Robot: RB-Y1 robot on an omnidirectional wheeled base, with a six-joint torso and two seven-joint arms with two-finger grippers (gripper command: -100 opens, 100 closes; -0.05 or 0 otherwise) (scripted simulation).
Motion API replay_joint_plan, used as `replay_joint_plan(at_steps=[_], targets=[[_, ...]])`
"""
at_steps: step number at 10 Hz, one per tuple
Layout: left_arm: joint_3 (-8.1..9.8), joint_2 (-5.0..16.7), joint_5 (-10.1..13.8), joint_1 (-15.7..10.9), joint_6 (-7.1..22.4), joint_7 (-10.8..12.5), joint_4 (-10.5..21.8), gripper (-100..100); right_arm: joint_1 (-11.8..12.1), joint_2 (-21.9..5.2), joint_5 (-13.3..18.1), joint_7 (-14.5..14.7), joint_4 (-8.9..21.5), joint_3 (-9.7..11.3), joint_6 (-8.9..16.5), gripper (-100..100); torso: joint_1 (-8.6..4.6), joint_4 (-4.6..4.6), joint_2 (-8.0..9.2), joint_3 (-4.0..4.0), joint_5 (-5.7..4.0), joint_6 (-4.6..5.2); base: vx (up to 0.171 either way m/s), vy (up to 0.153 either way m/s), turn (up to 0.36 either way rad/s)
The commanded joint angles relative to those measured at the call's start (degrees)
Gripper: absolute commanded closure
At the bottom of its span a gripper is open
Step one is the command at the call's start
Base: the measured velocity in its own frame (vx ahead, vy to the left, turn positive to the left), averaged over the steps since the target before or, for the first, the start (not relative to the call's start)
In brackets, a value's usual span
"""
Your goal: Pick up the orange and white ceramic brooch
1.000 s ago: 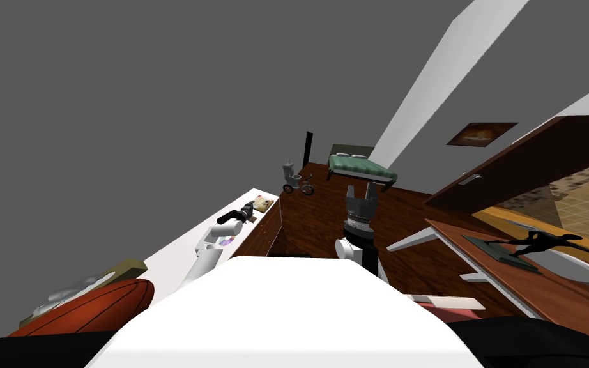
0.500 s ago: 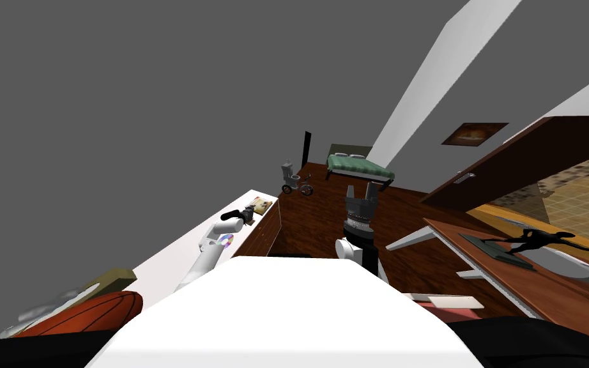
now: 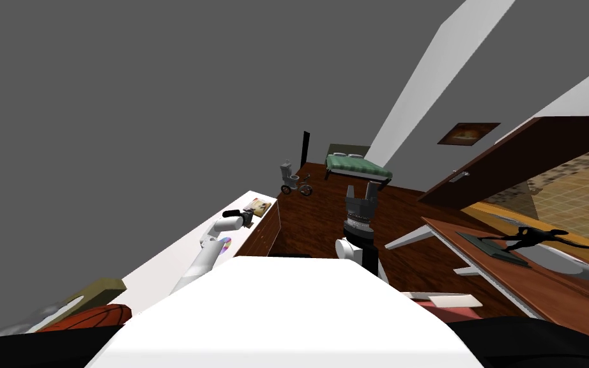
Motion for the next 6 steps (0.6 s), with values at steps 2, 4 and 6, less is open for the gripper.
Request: replay_joint_plan(at_steps=[2, 4, 6], targets=[[-0.17, 0.26, 0.05, -1.08, 3.68, -0.98, 2.35, -100, 0.00, 0.00, 0.00, 0.00, 0.00, 0.00, 0.00, 0, 0.01, 0.00, -0.01, 0.00, 0.00, 0.01, 0.026, 0.018, -0.036], [-0.12, 0.83, 0.43, -2.11, 6.52, -1.84, 4.21, -100, 0.00, 0.00, 0.00, 0.00, 0.00, 0.00, 0.00, 0, 0.01, 0.01, 0.02, 0.02, 0.00, 0.01, 0.022, 0.018, -0.037], [-0.08, 1.41, 0.77, -3.11, 9.25, -2.70, 6.01, -100, 0.00, 0.00, 0.00, 0.00, 0.00, 0.00, 0.00, 0, 0.02, 0.01, 0.02, 0.01, 0.00, 0.01, 0.024, 0.020, -0.035]])
